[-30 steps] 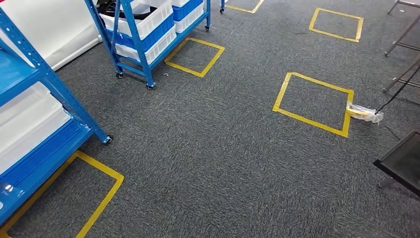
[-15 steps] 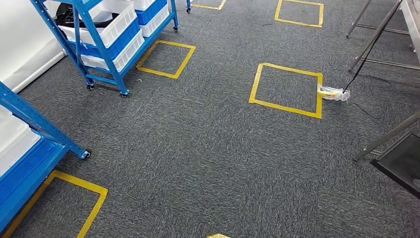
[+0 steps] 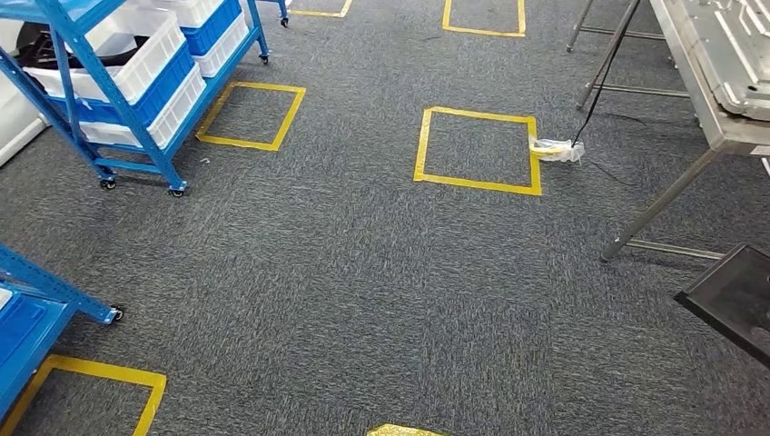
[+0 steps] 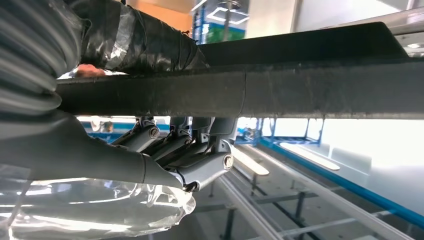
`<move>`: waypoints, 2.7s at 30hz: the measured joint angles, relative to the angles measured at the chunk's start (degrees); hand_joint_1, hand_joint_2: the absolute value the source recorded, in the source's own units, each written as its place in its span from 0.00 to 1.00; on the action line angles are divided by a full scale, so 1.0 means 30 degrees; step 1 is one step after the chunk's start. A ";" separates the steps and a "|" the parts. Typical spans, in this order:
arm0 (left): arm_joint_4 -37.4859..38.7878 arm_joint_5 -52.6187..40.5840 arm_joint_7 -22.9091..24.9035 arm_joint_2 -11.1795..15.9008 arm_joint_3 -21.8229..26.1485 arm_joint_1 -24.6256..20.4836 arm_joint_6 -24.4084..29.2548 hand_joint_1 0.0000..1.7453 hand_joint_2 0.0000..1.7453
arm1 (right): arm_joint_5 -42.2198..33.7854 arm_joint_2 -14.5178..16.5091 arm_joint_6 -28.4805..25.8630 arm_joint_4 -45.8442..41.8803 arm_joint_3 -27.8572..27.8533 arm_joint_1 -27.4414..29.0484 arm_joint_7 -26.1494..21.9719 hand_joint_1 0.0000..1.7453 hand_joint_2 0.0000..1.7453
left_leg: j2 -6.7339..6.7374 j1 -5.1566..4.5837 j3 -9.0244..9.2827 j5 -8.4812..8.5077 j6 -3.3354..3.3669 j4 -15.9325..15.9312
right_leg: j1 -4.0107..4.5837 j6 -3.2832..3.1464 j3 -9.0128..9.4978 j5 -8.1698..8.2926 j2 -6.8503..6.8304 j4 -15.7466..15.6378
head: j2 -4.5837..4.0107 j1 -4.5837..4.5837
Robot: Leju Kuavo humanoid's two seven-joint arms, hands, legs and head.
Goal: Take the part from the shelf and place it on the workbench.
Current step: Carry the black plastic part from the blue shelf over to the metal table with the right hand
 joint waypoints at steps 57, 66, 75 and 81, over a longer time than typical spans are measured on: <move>0.0000 -0.1151 -0.0749 0.0035 -0.1142 -0.0473 0.0228 0.00 0.00 | -0.1463 -0.2152 -0.2884 0.1860 0.7393 0.1322 0.6426 1.00 1.00 | -0.0261 0.0122 -0.0765 0.0066 -0.0292 0.0998 | 0.0010 -0.0348 0.0596 0.0011 -0.0137 -0.0367 | 0.0000 0.0031; 0.0000 -0.2000 -0.0905 0.0168 -0.1554 -0.0646 0.0350 0.00 0.00 | -0.2698 -0.5345 -0.4747 0.3204 1.3979 0.1528 1.0544 1.00 1.00 | 0.1459 0.0051 -0.0740 0.0402 0.0386 0.0312 | -0.0029 0.0421 -0.1922 -0.2384 -0.1756 0.4474 | 0.0000 0.0056; 0.0000 -0.2226 -0.1016 0.0166 -0.1781 -0.0864 0.0377 0.00 0.00 | -0.2905 -0.7275 -0.5209 0.4277 1.7457 0.1146 1.1601 1.00 1.00 | 0.2845 -0.0156 -0.0481 0.0120 -0.0068 0.0434 | 0.0230 -0.0166 0.0626 0.0002 -0.2791 -0.0580 | 0.0000 0.0047; 0.0000 -0.2661 -0.1014 0.0142 -0.1949 -0.0881 0.0701 0.00 0.00 | -0.2893 -0.7768 -0.4390 0.4955 1.9314 -0.0384 1.3133 1.00 1.00 | 0.1025 0.0028 -0.2766 -0.2266 -0.0464 0.5276 | 0.0078 -0.0705 0.0592 0.0218 -0.1862 -0.0738 | 0.0000 0.0018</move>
